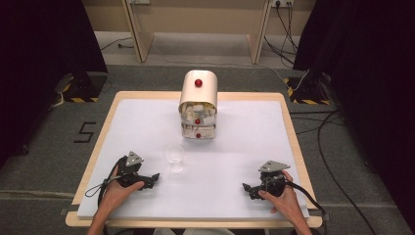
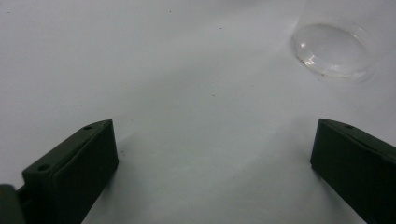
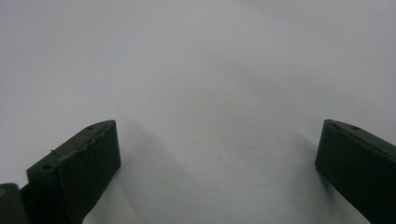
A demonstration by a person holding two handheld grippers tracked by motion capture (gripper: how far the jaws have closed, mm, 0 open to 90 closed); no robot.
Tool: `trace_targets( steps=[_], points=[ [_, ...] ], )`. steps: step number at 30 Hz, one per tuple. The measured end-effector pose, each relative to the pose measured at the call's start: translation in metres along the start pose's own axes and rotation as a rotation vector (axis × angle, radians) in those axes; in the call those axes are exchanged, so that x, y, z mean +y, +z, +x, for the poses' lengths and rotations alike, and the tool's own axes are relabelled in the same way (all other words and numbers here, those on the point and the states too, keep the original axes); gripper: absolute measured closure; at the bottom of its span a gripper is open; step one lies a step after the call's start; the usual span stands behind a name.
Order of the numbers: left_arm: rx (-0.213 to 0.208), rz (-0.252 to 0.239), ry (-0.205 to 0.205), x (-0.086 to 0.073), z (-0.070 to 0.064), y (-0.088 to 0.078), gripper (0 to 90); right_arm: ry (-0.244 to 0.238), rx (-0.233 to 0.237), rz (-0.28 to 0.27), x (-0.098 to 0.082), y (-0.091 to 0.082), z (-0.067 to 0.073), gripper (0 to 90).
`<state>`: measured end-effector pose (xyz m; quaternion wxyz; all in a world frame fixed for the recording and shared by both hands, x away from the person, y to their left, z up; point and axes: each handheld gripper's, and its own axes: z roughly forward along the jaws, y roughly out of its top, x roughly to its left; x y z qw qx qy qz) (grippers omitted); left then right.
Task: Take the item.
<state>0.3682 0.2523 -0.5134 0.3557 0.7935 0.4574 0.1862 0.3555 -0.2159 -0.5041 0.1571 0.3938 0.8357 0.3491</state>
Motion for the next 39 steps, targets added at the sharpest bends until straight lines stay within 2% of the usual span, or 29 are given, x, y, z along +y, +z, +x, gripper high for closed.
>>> trace_targets(
  steps=[9, 10, 13, 15, 20, 22, 24, 26, 31, 39],
  points=[
    [0.000, 0.000, 0.000, 0.000, 0.000, 0.000, 0.0, 0.007, -0.002, -0.004, 0.000, -0.001, -0.001, 3.4],
    [0.000, 0.000, 0.000, 0.000, 0.000, 0.000, 0.0, 0.004, -0.005, -0.008, 0.000, -0.002, -0.001, 5.4],
    [0.000, 0.001, 0.000, 0.000, 0.000, 0.000, 0.0, -0.015, 0.000, -0.039, 0.001, -0.003, -0.002, 22.1],
    [0.000, 0.000, 0.000, 0.000, 0.000, 0.000, 0.0, 0.006, 0.008, -0.058, 0.002, -0.004, -0.002, 16.1],
    [0.000, 0.001, 0.000, 0.000, 0.000, 0.000, 0.0, 0.019, 0.032, -0.116, 0.008, -0.006, -0.003, 19.4],
    [0.000, 0.001, 0.000, 0.000, 0.000, 0.000, 0.0, -0.012, 0.012, -0.141, 0.014, -0.008, 0.000, 20.0],
    [0.000, 0.001, 0.000, 0.000, 0.000, 0.000, 0.0, -0.040, 0.014, -0.168, 0.022, -0.008, 0.004, 21.5],
    [0.000, 0.000, 0.000, 0.000, 0.000, 0.000, 0.0, -0.093, 0.007, -0.192, 0.035, -0.006, 0.011, 25.0],
    [0.000, 0.000, 0.000, 0.000, 0.000, 0.000, 0.0, -0.135, 0.020, -0.203, 0.050, 0.000, 0.018, 26.8],
    [0.000, 0.001, 0.000, 0.000, 0.000, 0.000, 0.0, -0.162, 0.037, -0.243, 0.074, 0.009, 0.027, 29.4]
  ],
)
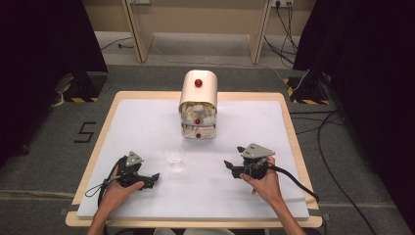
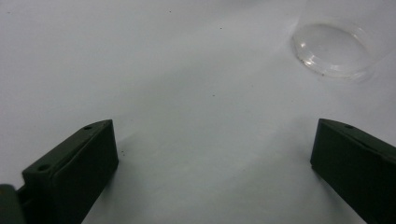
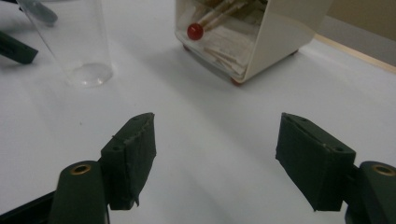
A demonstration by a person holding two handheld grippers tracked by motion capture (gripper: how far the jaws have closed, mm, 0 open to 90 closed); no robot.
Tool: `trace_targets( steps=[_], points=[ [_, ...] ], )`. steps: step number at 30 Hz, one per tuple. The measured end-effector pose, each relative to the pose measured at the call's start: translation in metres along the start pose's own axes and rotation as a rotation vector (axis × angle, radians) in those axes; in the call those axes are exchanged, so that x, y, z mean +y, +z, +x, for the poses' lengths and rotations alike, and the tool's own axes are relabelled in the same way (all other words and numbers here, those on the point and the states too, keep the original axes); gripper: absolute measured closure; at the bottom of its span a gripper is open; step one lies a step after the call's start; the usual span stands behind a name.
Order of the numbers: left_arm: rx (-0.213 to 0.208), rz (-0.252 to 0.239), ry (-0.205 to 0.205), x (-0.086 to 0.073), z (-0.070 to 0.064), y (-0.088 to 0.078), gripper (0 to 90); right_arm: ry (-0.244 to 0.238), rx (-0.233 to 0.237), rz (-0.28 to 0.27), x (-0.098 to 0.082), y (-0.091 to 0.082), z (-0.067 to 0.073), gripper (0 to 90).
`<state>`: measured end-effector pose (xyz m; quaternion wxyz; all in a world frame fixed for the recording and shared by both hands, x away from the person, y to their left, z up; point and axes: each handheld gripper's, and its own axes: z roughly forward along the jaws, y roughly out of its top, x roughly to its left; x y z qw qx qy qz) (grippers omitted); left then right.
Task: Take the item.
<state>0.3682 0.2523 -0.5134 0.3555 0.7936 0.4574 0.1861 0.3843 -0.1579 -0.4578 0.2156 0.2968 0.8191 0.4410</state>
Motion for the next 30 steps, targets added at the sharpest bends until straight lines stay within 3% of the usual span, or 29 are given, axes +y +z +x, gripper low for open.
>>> trace_targets(
  steps=[10, 30],
  points=[
    [0.000, 0.000, 0.000, 0.000, 0.000, 0.000, 0.0, -0.003, 0.018, -0.067, 0.026, 0.015, -0.001, 31.9],
    [0.001, -0.003, 0.001, 0.000, 0.000, 0.000, 0.0, -0.054, 0.035, -0.160, 0.075, 0.036, -0.002, 37.0]
  ],
)
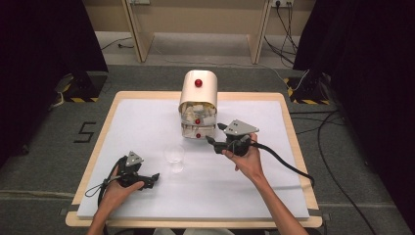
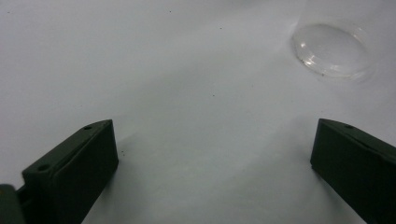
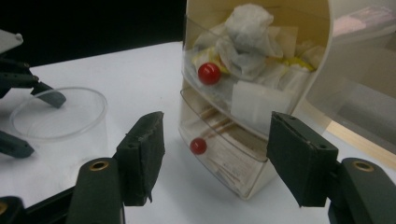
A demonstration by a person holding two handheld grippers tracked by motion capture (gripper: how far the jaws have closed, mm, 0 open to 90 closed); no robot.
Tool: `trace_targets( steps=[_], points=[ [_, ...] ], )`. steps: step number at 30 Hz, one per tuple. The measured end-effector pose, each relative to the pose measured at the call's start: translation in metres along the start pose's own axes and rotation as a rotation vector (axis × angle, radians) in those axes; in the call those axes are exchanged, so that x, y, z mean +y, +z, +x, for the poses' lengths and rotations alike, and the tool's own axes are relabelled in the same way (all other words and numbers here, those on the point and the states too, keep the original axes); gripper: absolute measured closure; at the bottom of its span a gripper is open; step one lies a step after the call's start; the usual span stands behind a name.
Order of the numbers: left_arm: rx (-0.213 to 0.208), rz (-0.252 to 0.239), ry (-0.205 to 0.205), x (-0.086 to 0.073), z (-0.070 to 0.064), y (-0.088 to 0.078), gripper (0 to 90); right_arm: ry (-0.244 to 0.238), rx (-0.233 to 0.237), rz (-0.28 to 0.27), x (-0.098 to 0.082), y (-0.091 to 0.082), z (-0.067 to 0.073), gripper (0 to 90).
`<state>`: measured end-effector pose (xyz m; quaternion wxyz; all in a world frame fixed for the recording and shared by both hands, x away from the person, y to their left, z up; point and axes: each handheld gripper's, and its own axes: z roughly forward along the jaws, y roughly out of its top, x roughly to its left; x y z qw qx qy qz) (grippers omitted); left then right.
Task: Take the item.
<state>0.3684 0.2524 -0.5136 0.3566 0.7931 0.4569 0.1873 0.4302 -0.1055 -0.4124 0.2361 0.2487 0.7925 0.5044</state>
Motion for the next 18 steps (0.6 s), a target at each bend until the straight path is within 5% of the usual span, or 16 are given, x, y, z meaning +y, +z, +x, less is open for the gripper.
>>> trace_targets(
  steps=[18],
  points=[
    [-0.001, -0.001, 0.000, 0.000, 0.000, 0.000, 0.0, -0.047, 0.000, -0.066, 0.038, 0.026, -0.004, 38.0]
  ],
)
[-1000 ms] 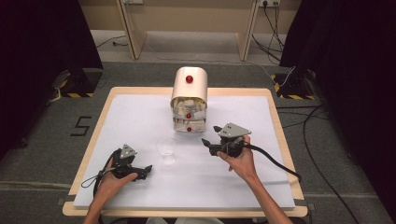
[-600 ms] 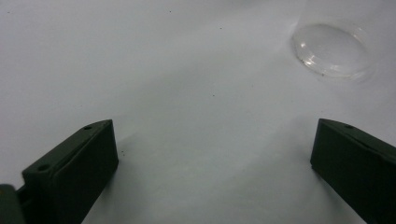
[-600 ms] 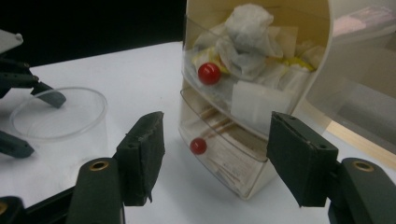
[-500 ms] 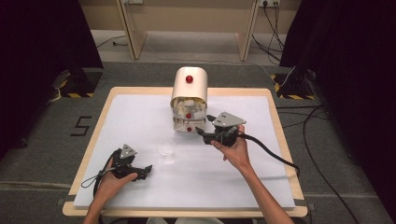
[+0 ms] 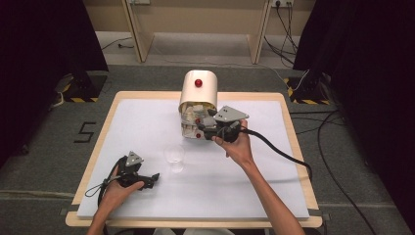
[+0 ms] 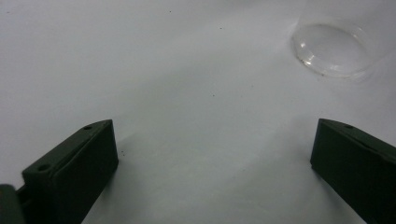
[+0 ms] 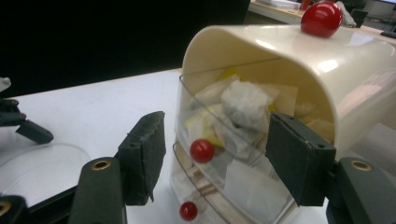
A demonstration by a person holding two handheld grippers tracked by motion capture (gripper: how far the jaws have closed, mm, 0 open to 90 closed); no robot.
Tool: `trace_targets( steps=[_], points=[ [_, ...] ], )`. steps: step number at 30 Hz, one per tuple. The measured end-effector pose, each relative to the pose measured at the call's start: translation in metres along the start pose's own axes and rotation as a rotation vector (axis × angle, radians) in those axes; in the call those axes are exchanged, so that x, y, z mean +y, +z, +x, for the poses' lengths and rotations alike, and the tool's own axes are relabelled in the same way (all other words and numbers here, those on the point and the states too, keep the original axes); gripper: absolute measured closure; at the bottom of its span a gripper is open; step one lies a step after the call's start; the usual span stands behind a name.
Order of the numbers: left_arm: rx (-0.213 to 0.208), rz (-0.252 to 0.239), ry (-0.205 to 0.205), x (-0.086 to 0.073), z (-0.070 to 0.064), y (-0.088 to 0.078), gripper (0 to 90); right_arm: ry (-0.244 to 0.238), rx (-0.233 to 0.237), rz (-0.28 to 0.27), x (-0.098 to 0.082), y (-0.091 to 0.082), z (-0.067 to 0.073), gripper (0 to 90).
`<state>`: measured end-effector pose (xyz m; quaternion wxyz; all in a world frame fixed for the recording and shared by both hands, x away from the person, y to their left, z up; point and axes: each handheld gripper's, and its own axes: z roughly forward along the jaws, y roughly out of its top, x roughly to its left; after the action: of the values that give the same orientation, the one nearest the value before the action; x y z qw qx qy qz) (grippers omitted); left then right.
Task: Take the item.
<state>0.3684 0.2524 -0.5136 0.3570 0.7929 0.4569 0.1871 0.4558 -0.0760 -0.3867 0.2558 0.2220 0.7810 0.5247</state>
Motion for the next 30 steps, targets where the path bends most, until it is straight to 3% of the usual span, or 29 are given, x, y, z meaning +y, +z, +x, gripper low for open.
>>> trace_targets(
  steps=[12, 30],
  points=[
    [0.000, 0.000, 0.000, 0.000, 0.000, 0.000, 0.0, 0.000, -0.009, 0.031, -0.003, 0.017, -0.005, 36.8],
    [0.000, 0.000, 0.000, 0.000, 0.000, 0.000, 0.0, -0.015, 0.041, 0.044, -0.002, 0.002, 0.005, 42.5]
  ],
)
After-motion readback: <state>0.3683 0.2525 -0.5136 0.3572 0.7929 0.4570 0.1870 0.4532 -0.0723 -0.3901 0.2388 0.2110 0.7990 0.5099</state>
